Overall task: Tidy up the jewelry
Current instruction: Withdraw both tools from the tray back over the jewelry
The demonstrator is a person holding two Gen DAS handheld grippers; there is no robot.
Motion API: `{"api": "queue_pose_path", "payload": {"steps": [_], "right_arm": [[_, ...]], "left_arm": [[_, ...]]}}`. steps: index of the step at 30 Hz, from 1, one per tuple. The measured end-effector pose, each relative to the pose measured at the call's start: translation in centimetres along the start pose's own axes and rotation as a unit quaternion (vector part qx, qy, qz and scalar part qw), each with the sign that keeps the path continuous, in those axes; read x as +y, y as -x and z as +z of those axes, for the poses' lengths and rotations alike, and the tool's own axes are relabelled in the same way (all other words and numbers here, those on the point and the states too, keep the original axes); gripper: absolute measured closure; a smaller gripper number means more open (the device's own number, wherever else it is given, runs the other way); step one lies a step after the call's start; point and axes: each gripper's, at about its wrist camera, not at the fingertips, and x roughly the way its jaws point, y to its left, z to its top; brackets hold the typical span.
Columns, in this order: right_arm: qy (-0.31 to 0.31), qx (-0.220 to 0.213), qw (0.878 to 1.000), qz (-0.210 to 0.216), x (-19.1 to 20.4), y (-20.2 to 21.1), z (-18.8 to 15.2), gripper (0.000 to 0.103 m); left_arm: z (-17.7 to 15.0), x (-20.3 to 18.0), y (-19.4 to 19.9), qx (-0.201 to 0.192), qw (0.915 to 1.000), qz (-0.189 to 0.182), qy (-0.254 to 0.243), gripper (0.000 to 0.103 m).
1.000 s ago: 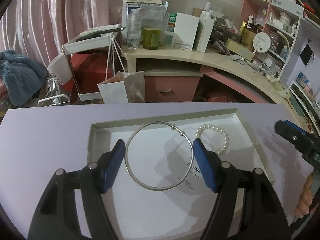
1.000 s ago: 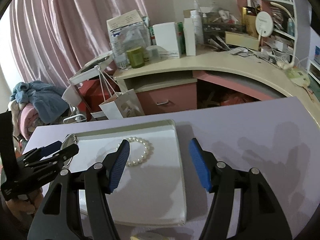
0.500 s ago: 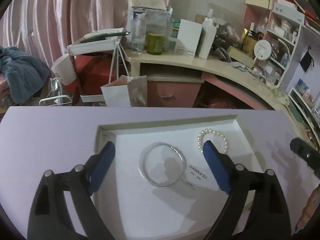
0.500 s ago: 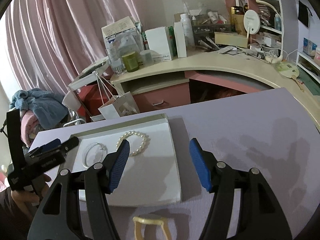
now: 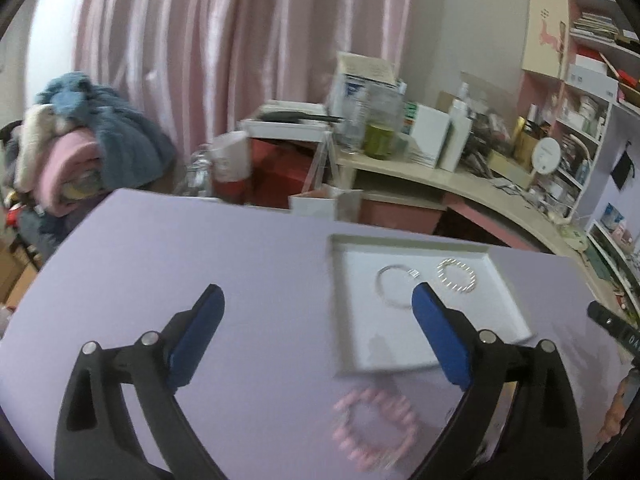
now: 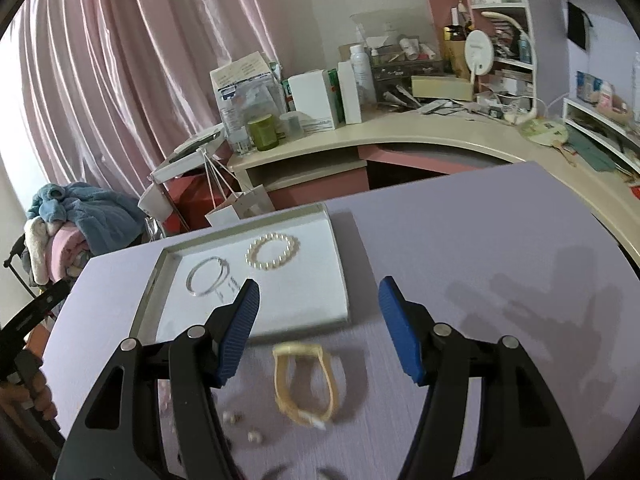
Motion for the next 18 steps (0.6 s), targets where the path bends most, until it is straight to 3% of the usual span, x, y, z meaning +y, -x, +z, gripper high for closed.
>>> {"api": "queue_pose_path", "payload": {"steps": [7, 14, 18], "right_arm": [[-0.018, 0.026, 0.999, -0.019, -1.5, 2.2, -4.7, 0.039], [0.002, 0.068, 0.998, -0.013, -0.9, 3.1, -9.4, 0.039], [0.025, 0.087, 0.996, -0.001, 0.4, 3.1, -11.6, 0.026]], "left_arm": [[-4.6, 3.1, 4.3, 0.011, 0.9991, 0.036, 0.017, 0.007], [-8.2, 3.5, 6.9, 0.028, 0.9984, 0.036, 0.034, 0.007], [-9.8, 2.9, 8.3, 0.034, 0.9987, 0.030, 0.025, 0.007]]}}
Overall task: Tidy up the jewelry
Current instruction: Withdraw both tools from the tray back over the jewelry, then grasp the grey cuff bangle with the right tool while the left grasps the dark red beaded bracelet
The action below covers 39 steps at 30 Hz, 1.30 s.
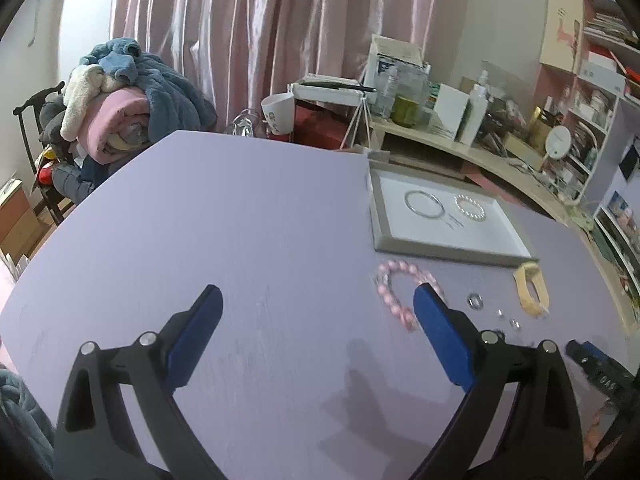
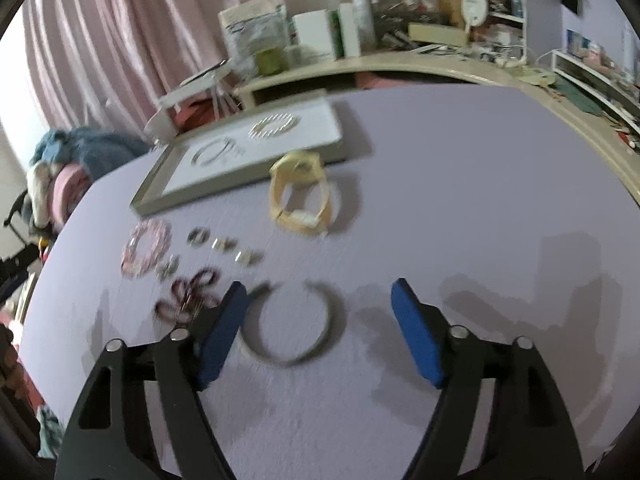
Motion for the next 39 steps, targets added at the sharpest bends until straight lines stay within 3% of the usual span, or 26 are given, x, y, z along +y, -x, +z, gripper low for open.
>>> {"api": "queue_pose_path", "payload": {"steps": [11, 16, 26, 28, 29, 33, 39], "right_arm": [[0.011, 0.045, 0.999, -0.017, 1.5, -2.2, -1.5, 0.018], [0.034, 0.043, 0.998, -0.037, 2.4, -2.8, -1.7, 0.018], [0.070, 0.037, 0.995, -0.062, 3.4, -3.3, -1.7, 0.023], [0.079, 0.032, 0.994, -0.062, 3.6, -3.3, -1.8, 0.030], [0.084, 0.030, 0.994, -0.061, 3.7, -3.1, -1.8, 0.035], [0.080, 0.032, 0.995, -0.057, 3.2, -2.8, -1.9, 0.036], [0.048, 0.003, 0.998, -0.049, 1.3, -0.1, -1.9, 0.036]], "left_arm": [[-2.2, -0.2, 2.0, 0.006, 0.9998, 0.000, -0.017, 0.006], [-2.5, -0.1, 2.0, 0.011, 0.9998, 0.004, -0.019, 0.006], [-2.7, -0.6, 1.2, 0.024, 0.9994, 0.002, -0.025, 0.006], [-2.8, -0.7, 1.1, 0.025, 0.9993, 0.000, -0.027, 0.006], [-2.8, -0.8, 1.1, 0.026, 0.9993, -0.002, -0.027, 0.006], [-3.0, -1.6, 0.8, 0.031, 0.9989, -0.015, -0.032, 0.006], [-3.7, -5.3, 0.0, 0.044, 0.9943, -0.064, -0.073, 0.006]]}}
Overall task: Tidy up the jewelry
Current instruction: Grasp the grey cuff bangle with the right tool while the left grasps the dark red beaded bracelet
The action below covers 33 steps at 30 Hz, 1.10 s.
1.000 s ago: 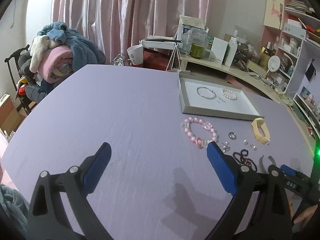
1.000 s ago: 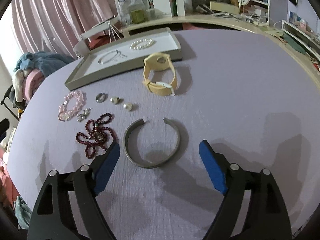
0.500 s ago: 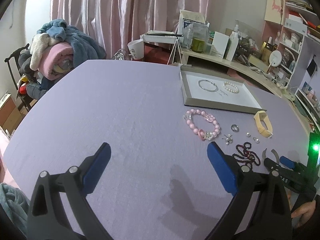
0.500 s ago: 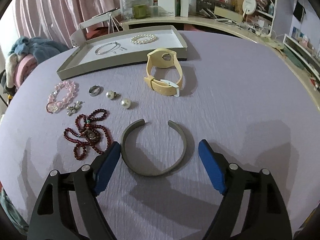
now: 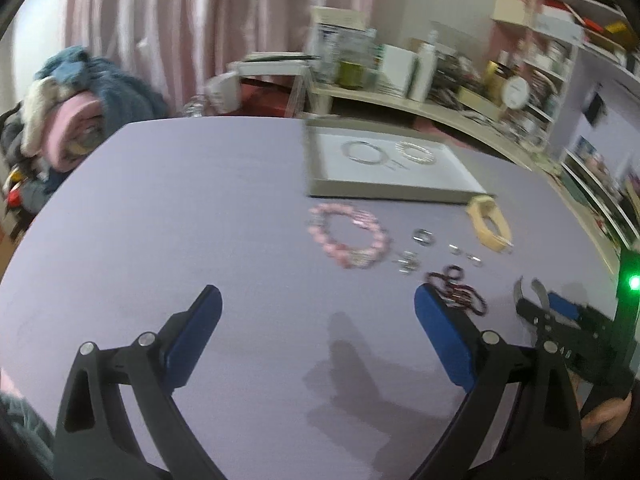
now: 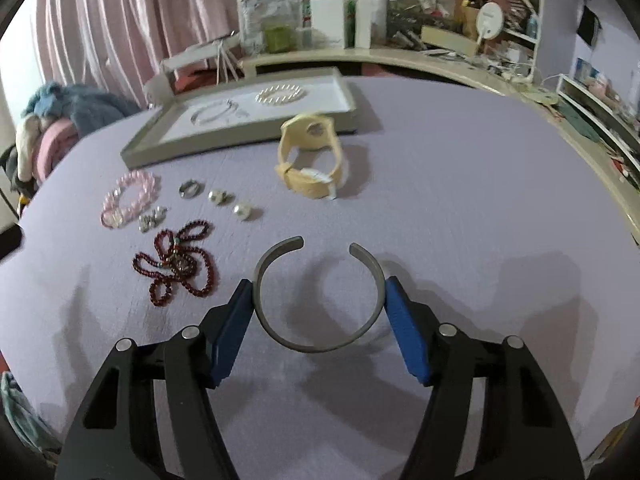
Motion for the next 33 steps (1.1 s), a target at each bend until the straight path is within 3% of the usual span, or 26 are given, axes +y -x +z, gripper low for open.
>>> {"api": "queue_pose_path", "payload": {"steps": [5, 10, 14, 21, 24, 27, 29, 31, 33], "right_arm": [[-0.021, -0.018, 1.000, -0.004, -1.6, 2.2, 0.3, 0.036], [-0.041, -0.030, 0.999, -0.008, -3.0, 3.9, 0.5, 0.035], [-0.063, -0.033, 0.997, -0.012, -4.3, 4.8, 0.4, 0.035], [-0.082, -0.032, 0.996, -0.020, -6.0, 5.1, 0.2, 0.035], [-0.083, -0.034, 0.996, -0.021, -6.2, 5.3, 0.2, 0.035], [-0.082, -0.038, 0.996, -0.020, -6.1, 5.5, 0.3, 0.035], [-0.082, -0.039, 0.996, -0.019, -6.1, 5.7, 0.4, 0.035], [-0.084, -0.041, 0.995, -0.017, -6.1, 5.7, 0.5, 0.035], [-0.084, -0.041, 0.995, -0.014, -6.0, 5.7, 0.5, 0.035]], "left_arm": [[-0.4, -4.9, -2.3, 0.015, 0.9974, -0.047, -0.052, 0.006], [-0.9, -9.1, -5.0, 0.026, 0.9937, -0.063, -0.089, 0.007], [-1.2, -11.6, -6.7, 0.038, 0.9913, -0.065, -0.108, 0.016], [-1.7, -13.1, -9.5, 0.070, 0.9899, -0.058, -0.108, 0.021], [-1.5, -13.4, -10.1, 0.065, 0.9903, -0.049, -0.113, 0.022], [-1.4, -13.7, -10.3, 0.068, 0.9900, -0.053, -0.112, 0.044], [-1.6, -13.9, -10.0, 0.065, 0.9893, -0.062, -0.115, 0.072], [-1.7, -13.8, -9.8, 0.066, 0.9889, -0.072, -0.113, 0.088], [-1.7, -13.5, -9.7, 0.068, 0.9885, -0.086, -0.104, 0.095]]}}
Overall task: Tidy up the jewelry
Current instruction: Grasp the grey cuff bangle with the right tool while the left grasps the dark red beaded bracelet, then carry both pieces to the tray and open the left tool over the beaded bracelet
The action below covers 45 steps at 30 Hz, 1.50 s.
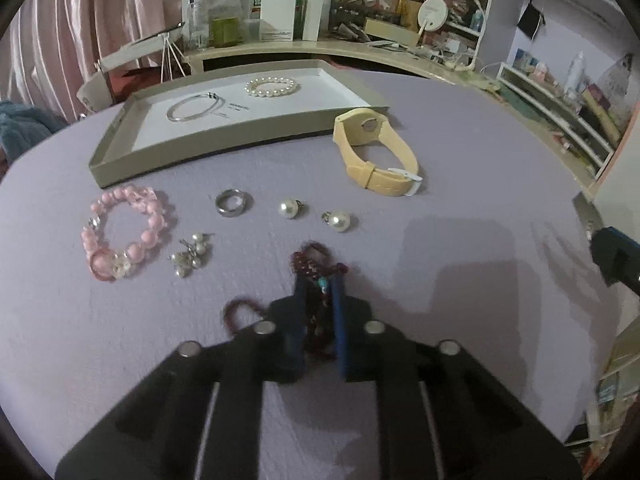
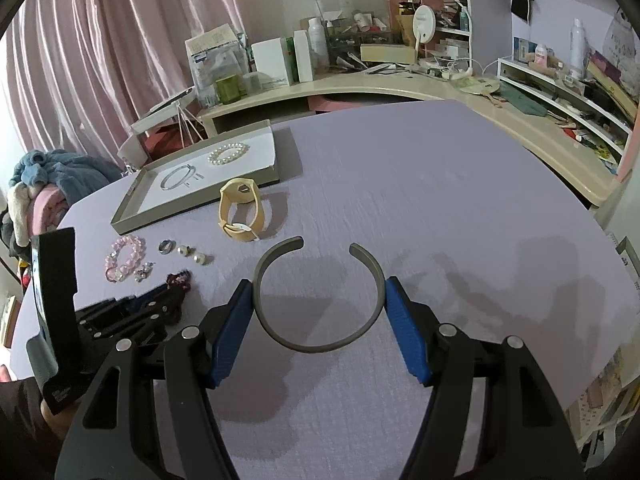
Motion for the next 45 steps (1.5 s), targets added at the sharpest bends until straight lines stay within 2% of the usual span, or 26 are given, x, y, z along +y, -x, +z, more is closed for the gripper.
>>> {"api": "queue_pose_path", "payload": {"steps": [5, 9, 16, 23, 32, 45], "right_arm": [[0.004, -0.004, 1.000, 0.015, 0.8, 0.0, 0.3, 0.035], [0.002, -0.015, 0.999, 0.035, 1.6, -0.1, 1.3, 0.035], [0.003, -0.051, 0.997, 0.064, 3.5, 0.1, 3.7, 0.035], [0.007, -0.073, 0.994, 0.082, 4.8, 0.0, 5.7, 0.035], [0.017, -0.088, 0.992, 0.091, 6.2, -0.7, 7.7, 0.035], [0.040, -0.106, 0.989, 0.092, 8.0, -2.5, 11.5, 0.035]], "left_arm": [[-0.3, 1.2, 1.3, -0.003, 0.9996, -0.026, 0.005, 0.096], [0.5, 2.8, 4.7, -0.032, 0.9986, -0.041, 0.011, 0.097], [3.8, 5.4, 11.7, -0.104, 0.9937, -0.038, 0.013, 0.097], [7.8, 7.4, 16.1, -0.142, 0.9887, -0.037, 0.028, 0.097], [11.8, 8.9, 18.2, -0.170, 0.9846, -0.026, 0.034, 0.097], [15.5, 10.2, 16.1, -0.172, 0.9842, -0.023, 0.037, 0.097]]}}
